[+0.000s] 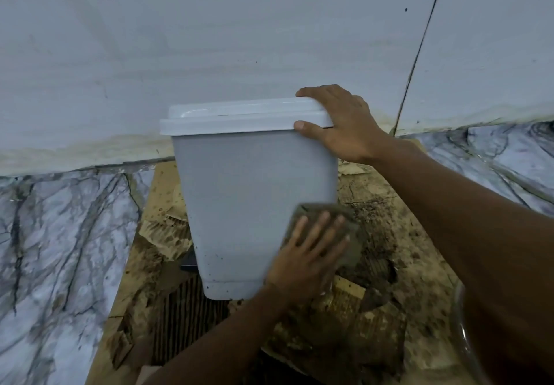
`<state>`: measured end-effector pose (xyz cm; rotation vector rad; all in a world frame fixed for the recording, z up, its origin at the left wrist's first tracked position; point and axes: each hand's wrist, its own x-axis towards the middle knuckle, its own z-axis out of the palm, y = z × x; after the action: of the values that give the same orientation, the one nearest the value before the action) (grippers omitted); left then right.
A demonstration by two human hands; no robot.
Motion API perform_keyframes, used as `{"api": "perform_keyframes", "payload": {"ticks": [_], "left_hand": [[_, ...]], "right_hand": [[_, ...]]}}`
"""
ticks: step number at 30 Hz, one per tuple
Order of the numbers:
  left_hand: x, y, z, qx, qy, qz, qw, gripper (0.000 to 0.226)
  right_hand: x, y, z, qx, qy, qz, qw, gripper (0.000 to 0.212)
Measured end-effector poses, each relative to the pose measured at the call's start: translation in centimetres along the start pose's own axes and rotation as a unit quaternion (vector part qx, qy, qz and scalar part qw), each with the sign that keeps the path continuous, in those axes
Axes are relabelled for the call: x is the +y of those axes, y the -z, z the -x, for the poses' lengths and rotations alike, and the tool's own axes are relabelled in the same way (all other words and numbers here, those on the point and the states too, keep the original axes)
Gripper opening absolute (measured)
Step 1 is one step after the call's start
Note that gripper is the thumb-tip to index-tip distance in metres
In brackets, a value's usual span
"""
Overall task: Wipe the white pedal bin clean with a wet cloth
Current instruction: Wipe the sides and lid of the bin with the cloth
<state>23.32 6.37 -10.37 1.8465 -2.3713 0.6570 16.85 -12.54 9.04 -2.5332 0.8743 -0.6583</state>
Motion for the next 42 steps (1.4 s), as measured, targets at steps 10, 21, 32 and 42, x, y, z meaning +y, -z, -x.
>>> {"api": "perform_keyframes", "payload": {"ticks": [10, 21, 32, 42], "left_hand": [[-7.5, -0.5, 8.0, 0.034, -0.052, -0.034, 0.997, 0.059], [-4.4, 1.8, 0.0, 0.098, 0.178, 0.036, 0.979, 0.063], [-11.4, 2.5, 4.1, 0.168, 0.383, 0.076, 0.905, 0.070], [-8.8, 1.8, 3.8, 0.209, 0.481, 0.137, 0.840, 0.074]], "right_hand": [[0.1, -0.2, 0.0, 0.007, 0.007, -0.003, 1.000, 0.063], [0.4, -0.1, -0.1, 0.006, 0.018, 0.009, 1.000, 0.061], [0.1, -0.2, -0.1, 0.013, 0.023, 0.007, 1.000, 0.064], [0.2, -0.4, -0.3, 0.018, 0.027, 0.006, 0.999, 0.065]]}}
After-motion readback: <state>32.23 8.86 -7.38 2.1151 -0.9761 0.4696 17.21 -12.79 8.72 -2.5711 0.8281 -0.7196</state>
